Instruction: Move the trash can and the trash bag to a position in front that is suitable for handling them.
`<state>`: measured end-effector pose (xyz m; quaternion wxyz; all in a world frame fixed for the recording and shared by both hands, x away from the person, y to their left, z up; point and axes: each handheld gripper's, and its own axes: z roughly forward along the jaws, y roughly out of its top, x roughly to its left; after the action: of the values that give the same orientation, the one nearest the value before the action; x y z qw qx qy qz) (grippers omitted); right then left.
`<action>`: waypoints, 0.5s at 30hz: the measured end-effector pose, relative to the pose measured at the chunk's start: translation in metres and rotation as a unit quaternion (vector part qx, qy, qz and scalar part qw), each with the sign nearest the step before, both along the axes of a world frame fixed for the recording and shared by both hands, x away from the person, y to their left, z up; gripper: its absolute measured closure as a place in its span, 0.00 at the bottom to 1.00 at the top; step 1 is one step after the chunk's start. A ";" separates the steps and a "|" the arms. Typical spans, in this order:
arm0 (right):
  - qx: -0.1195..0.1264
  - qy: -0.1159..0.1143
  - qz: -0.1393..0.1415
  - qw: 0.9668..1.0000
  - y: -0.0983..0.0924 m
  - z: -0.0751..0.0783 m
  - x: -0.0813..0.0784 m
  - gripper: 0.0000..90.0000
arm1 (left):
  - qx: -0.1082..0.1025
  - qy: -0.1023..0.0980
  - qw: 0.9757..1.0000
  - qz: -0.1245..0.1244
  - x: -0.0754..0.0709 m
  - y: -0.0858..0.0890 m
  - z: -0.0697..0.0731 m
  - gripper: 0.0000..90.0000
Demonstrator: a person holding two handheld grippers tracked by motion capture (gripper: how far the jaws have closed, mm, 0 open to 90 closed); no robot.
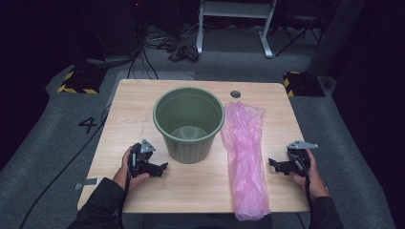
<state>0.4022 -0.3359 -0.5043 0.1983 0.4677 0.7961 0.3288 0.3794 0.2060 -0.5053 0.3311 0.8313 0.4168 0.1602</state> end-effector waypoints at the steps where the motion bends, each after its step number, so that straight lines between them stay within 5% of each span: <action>1: 0.000 0.001 0.002 1.000 0.000 0.000 0.000 0.00 | 0.002 -0.001 1.000 -0.003 0.001 0.000 0.000 0.00; 8: 0.000 0.000 0.009 1.000 -0.002 0.000 -0.001 0.00 | 0.002 0.000 1.000 -0.008 -0.001 0.001 0.000 0.00; 15: 0.008 -0.006 0.029 1.000 -0.004 0.001 -0.003 0.11 | 0.004 -0.002 1.000 -0.011 -0.002 0.001 0.000 0.00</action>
<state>0.3995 -0.3398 -0.5030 0.1902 0.4437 0.8056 0.3435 0.3775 0.2071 -0.5049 0.3307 0.8367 0.4061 0.1601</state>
